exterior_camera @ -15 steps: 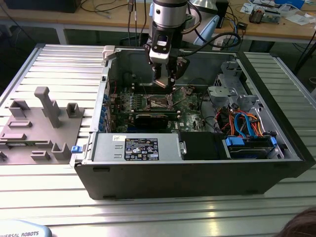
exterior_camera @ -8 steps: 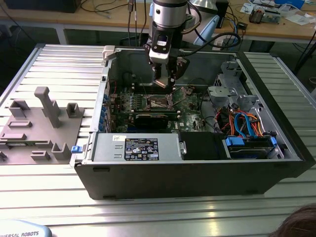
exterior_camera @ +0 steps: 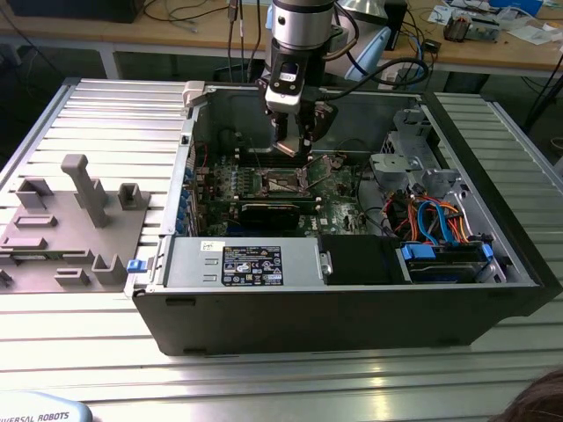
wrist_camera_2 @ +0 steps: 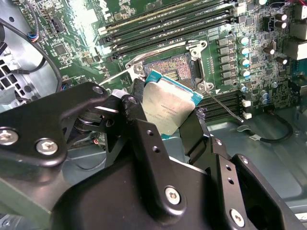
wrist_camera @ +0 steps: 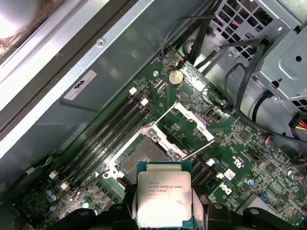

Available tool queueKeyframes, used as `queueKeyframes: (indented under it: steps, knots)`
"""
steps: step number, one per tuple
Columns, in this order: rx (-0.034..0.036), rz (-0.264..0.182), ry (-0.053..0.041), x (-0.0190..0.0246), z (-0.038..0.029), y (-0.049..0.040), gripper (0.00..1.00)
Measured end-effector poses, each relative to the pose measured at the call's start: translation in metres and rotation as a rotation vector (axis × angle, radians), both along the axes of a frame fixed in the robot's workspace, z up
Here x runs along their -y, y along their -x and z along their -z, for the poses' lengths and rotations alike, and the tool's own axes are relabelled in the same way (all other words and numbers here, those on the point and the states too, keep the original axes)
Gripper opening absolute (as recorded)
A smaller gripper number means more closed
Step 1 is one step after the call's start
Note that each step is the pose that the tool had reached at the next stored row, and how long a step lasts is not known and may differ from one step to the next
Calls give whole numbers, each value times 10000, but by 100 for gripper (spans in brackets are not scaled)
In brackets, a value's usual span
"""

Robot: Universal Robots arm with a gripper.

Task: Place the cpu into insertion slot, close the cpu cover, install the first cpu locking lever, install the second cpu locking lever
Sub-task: 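Place the cpu into insertion slot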

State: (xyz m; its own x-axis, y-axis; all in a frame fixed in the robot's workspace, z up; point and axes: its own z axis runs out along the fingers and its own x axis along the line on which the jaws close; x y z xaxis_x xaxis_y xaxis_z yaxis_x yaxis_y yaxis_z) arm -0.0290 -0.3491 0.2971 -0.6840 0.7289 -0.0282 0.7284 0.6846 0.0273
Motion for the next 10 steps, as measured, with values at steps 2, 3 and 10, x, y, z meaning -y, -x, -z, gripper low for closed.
queueKeyframes:
  steps: [2, 3, 10]
  knots:
    - [0, 9, 0, 0, 0, 0, 54]
    - [0, 16, 0, 0, 0, 0, 54]
    - [0, 62, 0, 0, 0, 0, 54]
